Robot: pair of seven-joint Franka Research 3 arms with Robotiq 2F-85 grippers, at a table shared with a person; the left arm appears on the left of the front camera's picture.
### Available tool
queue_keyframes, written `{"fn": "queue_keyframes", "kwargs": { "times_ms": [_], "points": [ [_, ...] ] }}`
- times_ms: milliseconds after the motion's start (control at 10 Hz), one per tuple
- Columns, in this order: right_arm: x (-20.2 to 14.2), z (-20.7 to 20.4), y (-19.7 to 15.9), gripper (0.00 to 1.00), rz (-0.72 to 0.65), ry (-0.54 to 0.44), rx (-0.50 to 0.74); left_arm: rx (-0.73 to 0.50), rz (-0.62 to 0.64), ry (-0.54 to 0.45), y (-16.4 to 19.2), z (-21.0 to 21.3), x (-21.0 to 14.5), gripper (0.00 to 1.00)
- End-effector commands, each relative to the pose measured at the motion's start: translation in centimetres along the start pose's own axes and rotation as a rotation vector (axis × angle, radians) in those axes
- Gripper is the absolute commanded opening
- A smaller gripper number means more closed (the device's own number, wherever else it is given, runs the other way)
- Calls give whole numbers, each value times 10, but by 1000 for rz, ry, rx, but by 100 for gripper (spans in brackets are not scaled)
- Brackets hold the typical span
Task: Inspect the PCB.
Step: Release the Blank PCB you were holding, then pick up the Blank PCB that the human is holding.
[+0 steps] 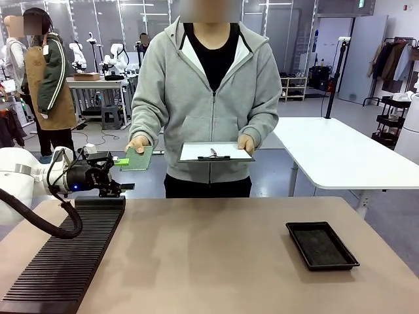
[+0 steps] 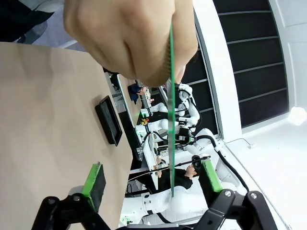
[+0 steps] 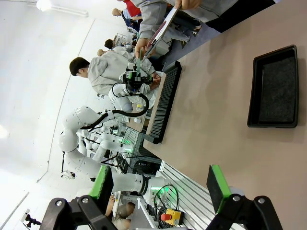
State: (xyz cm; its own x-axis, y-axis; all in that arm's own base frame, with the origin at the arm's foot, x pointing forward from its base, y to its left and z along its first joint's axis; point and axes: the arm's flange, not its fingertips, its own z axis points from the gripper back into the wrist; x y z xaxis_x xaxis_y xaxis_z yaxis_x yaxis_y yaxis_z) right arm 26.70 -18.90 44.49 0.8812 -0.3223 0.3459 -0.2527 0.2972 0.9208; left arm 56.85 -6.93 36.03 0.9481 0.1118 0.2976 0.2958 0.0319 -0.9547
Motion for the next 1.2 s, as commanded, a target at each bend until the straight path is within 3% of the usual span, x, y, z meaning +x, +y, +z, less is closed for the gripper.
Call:
{"fn": "queue_keyframes", "kwargs": {
  "times_ms": [0,1100],
  "points": [
    [0,1,1,100,18,-6,13,1,0,4,0,0,0,100],
    [0,1,1,100,18,-6,13,0,0,0,0,0,0,100]
  ]
}}
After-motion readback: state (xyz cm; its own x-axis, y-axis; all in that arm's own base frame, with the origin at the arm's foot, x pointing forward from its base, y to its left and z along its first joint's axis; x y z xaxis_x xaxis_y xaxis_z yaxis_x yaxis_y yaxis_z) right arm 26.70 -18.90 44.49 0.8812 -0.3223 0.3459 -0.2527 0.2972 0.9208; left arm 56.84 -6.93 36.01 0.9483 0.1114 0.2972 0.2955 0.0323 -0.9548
